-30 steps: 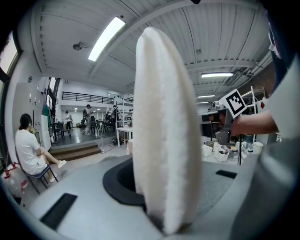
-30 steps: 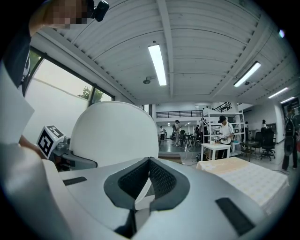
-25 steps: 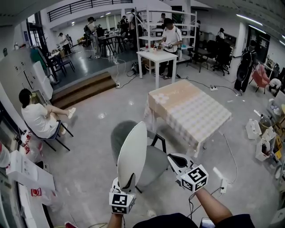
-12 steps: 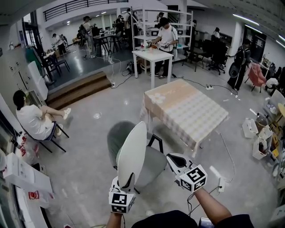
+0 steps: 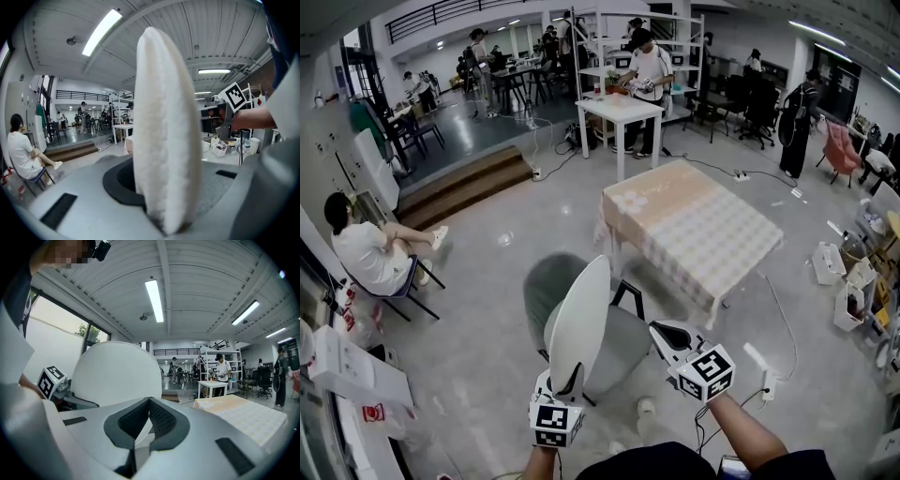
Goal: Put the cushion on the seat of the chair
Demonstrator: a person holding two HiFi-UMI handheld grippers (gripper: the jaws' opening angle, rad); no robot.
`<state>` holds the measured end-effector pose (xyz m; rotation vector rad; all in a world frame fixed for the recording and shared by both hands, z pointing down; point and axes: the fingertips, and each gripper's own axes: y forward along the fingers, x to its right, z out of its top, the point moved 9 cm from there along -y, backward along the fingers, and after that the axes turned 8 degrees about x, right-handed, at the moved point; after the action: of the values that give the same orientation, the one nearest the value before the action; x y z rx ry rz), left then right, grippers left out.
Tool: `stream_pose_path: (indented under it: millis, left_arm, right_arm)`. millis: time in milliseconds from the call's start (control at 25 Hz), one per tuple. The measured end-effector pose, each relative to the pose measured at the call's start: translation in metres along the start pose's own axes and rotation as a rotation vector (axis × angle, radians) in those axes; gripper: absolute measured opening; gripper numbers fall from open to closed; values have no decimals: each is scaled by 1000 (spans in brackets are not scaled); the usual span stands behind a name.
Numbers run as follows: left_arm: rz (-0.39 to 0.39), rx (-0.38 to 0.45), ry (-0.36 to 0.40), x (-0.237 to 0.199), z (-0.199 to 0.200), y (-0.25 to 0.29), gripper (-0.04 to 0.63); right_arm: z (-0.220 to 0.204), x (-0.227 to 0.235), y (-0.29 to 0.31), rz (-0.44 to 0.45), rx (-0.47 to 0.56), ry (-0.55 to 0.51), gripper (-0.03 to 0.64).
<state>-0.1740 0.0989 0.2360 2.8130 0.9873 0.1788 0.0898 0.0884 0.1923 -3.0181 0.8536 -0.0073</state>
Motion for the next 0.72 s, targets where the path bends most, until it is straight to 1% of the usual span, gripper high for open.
stream_pose_path:
  millis: [200, 440, 720]
  left_arm:
    - [18, -19, -2, -1, -3, 15, 72]
    - [28, -66, 10, -7, -12, 42, 72]
    - [52, -122, -8, -16, -22, 64, 72]
  right_arm:
    - [-5, 18, 11, 10, -4, 13, 18]
    - [-16, 44, 31, 19, -18, 36, 18]
    - [-36, 64, 56, 48, -52, 76, 18]
